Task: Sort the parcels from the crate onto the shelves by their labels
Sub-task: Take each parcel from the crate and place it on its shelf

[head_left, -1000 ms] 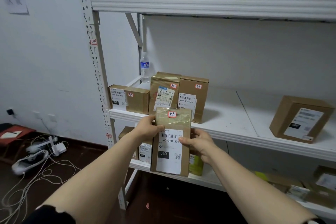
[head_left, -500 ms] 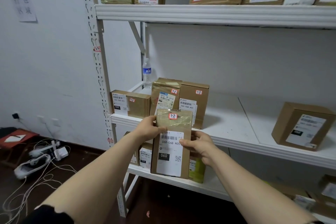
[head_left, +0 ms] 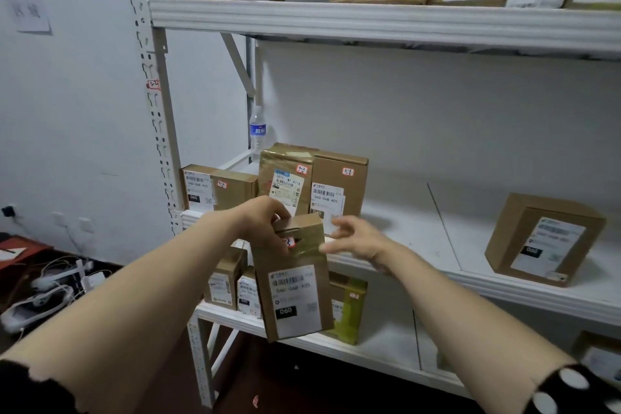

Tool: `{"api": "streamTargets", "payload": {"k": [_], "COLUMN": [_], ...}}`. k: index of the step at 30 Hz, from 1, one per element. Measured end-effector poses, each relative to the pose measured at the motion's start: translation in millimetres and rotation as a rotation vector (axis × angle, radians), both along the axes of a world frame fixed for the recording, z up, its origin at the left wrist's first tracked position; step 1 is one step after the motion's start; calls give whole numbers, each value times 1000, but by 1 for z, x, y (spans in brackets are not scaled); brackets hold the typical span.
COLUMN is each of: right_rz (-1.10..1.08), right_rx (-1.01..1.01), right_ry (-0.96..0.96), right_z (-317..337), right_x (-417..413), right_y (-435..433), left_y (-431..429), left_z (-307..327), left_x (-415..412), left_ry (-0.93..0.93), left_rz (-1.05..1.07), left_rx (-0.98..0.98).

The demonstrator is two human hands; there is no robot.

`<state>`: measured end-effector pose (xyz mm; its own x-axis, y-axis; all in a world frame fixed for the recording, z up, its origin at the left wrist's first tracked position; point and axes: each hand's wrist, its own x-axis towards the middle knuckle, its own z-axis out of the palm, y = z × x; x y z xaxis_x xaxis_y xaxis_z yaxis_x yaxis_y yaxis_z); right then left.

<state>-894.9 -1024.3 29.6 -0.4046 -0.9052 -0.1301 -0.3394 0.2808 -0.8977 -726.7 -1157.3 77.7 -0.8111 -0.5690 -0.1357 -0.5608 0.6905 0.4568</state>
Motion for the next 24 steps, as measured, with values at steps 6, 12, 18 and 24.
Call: {"api": "streamTargets", "payload": {"k": [6, 12, 18, 24], "right_rz": [-346, -335, -175, -134], "right_rx": [-320, 136, 94, 13], "right_ry": [435, 930, 589, 407], "right_z": [53, 81, 67, 67], "right_x": [-62, -93, -116, -137], "right_y": [-47, -92, -102, -69], "left_y": [-31, -66, -85, -73], "left_z": [5, 10, 3, 0], "left_x": [-32, -69, -98, -125], "left_ry": [-88, -136, -179, -185], "left_rz": [-111, -241, -315, -334], "left_rx": [-40, -63, -62, -31]}}
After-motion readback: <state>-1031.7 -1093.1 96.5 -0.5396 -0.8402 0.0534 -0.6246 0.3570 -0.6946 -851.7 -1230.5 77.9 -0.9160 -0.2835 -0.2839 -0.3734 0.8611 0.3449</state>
